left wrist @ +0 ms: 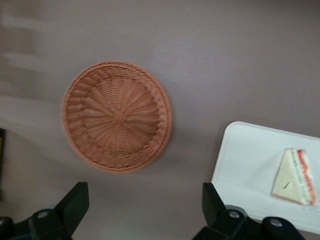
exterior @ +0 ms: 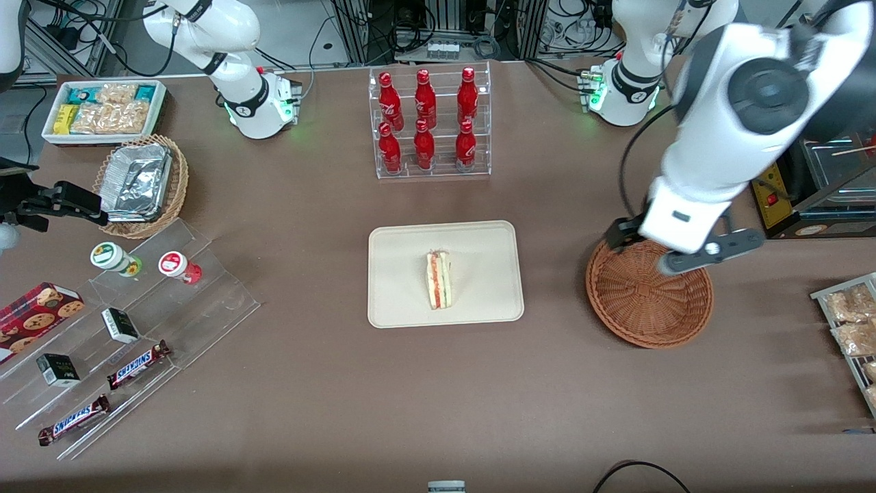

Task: Place sandwich from basket to tray

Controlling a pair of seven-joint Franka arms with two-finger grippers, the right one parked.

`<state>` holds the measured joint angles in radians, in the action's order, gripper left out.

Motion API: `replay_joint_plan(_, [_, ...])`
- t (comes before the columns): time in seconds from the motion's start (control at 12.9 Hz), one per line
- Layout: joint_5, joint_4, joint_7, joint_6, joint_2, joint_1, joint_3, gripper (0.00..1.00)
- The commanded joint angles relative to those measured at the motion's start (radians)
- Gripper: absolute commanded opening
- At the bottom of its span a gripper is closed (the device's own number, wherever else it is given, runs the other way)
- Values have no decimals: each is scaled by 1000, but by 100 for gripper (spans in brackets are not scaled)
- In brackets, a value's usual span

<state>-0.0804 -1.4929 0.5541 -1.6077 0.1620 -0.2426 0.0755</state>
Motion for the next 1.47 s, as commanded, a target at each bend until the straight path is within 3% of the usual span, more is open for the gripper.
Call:
replay_joint_plan(0.0, [36,-75,-120,15,-81,68,10,100])
replay_joint_plan(0.31, [44,-179,-291,6,-150,132,-3,100])
replay_joint_plan(0.93, [67,-299,-451,-8,-259,128,-74,100])
replay_joint_plan(1.4, [70,-245,-453,-6,-216,161,-77,100])
